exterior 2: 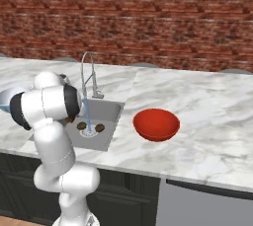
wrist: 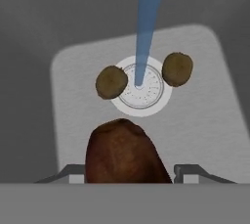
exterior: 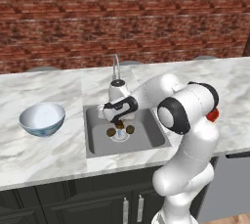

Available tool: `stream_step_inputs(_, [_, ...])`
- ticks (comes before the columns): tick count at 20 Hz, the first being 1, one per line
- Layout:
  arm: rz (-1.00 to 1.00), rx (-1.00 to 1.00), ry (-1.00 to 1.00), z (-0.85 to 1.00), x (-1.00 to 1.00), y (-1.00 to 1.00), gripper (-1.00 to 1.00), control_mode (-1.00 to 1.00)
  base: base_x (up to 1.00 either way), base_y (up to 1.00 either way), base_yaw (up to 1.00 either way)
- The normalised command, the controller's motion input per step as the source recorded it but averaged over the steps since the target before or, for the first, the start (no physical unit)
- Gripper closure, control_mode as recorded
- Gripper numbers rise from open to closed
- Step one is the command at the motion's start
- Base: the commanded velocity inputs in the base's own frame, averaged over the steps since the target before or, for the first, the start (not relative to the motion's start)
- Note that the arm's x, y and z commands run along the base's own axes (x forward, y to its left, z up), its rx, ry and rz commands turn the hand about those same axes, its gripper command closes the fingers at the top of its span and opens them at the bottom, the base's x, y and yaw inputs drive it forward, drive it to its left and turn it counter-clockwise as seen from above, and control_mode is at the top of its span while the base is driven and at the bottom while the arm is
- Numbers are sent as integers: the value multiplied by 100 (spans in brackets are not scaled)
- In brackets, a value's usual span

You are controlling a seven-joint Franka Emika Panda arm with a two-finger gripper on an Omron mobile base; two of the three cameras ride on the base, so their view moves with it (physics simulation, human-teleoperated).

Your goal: Pick the kiwis from the sink and place them in one bowl. Place the sweet potato in the other bowl. Then turn off the sink faucet.

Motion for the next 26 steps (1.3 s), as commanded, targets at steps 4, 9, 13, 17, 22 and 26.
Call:
stream_step_inputs(4, [0,0,0,51,-49,-3,100,-100,0,0,0])
stream_step_inputs(9, [0,0,0,48,-47,-17,100,-100,0,0,0])
stream_step_inputs(13, [0,0,0,42,-38,-30,100,-100,0,0,0])
stream_step_inputs(17, [0,0,0,27,-39,-36,100,-100,0,0,0])
stream_step_inputs(22, [0,0,0,18,-24,-45,100,-100,0,0,0])
stream_step_inputs(26, [-1,0,0,9,-2,-48,100,-100,0,0,0])
